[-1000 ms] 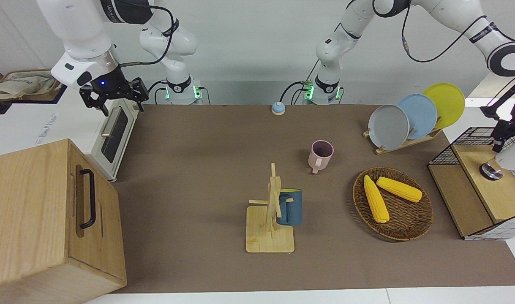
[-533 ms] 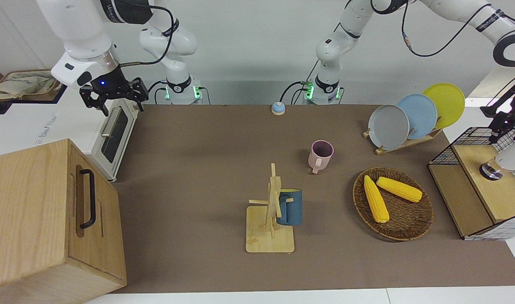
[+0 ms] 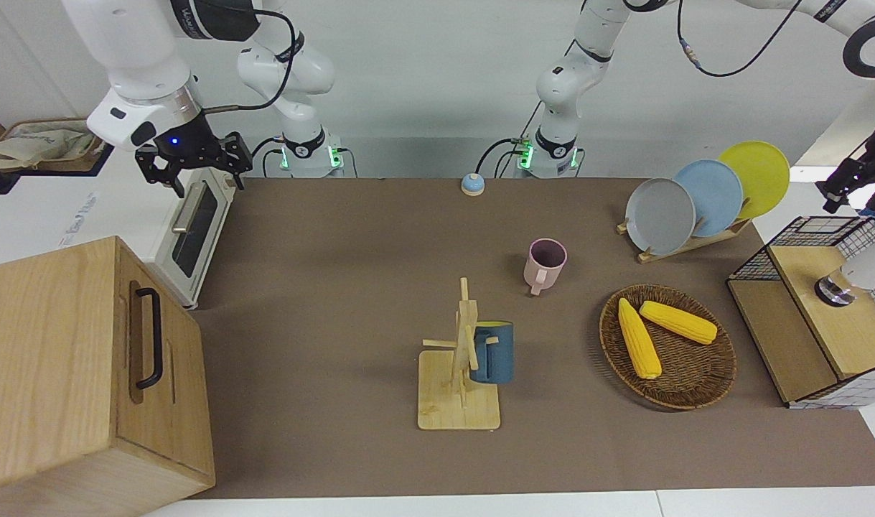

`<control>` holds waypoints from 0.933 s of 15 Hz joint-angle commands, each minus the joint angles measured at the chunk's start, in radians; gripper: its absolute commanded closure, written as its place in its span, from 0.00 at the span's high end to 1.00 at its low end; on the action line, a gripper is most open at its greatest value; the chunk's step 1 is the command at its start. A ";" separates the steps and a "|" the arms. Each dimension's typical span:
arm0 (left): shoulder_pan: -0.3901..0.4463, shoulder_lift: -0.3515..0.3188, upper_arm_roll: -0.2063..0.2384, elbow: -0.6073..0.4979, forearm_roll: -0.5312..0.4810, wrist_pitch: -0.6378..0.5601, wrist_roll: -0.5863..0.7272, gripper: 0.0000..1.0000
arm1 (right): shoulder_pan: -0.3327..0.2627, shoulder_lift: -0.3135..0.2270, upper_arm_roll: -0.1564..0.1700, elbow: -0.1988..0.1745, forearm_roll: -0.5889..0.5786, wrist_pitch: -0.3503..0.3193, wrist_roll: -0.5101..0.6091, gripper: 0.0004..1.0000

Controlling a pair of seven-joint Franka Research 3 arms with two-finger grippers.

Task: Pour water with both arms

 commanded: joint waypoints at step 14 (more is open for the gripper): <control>-0.214 -0.156 -0.134 -0.007 0.172 -0.325 -0.396 1.00 | 0.002 -0.010 -0.002 -0.005 0.012 0.004 0.009 0.99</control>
